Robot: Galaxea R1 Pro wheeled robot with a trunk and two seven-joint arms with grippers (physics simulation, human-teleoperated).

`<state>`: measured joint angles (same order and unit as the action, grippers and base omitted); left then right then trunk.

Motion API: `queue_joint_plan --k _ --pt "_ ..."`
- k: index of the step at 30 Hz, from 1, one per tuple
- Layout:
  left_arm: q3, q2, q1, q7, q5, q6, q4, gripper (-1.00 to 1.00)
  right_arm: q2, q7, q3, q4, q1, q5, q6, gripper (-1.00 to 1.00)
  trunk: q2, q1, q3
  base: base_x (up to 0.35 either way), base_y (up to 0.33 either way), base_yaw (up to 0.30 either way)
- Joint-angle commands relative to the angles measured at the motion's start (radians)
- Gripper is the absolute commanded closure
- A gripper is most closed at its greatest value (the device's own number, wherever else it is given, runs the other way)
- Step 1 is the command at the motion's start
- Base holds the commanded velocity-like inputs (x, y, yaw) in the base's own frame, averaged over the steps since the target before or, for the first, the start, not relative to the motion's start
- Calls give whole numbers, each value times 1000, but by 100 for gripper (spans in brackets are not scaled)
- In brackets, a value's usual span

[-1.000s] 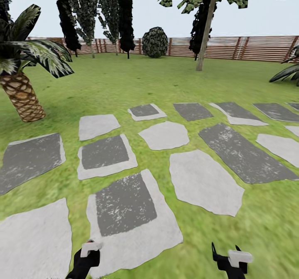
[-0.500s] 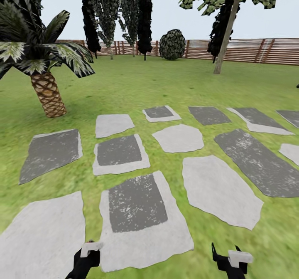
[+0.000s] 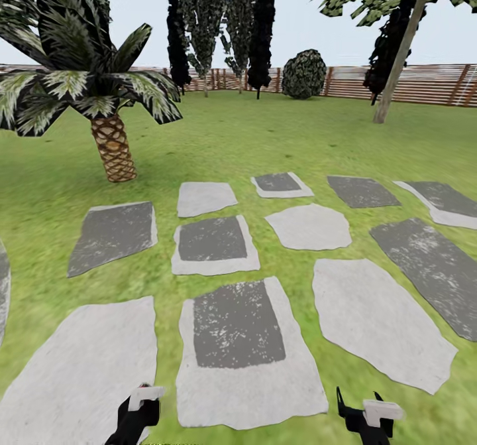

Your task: Pick up the pesticide atomizer in the garden and spray insectifuge to fully cover both potted plants in the garden.

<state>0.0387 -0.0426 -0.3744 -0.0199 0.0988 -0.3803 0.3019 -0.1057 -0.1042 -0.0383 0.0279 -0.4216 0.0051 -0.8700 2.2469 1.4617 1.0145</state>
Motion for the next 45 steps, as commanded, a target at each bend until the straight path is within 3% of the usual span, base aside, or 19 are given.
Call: queue_joint_plan --k 1,21,31,45 --pt "4 0 -1 -1 10 -3 -1 100 0 0 -3 -1 0 1 -3 -100 0 0 0 0 0 257" --pt "4 0 0 0 10 -3 -1 100 6 0 -3 -1 0 1 -3 -100 0 0 -13 0 9 257" --pt "4 0 -1 0 10 -3 -1 100 6 0 -3 -1 0 1 -3 -100 0 0 -19 2 279 249" --pt "4 0 -1 0 10 -3 0 100 6 -2 -3 0 0 1 -4 -100 0 0 -20 83 304 25"
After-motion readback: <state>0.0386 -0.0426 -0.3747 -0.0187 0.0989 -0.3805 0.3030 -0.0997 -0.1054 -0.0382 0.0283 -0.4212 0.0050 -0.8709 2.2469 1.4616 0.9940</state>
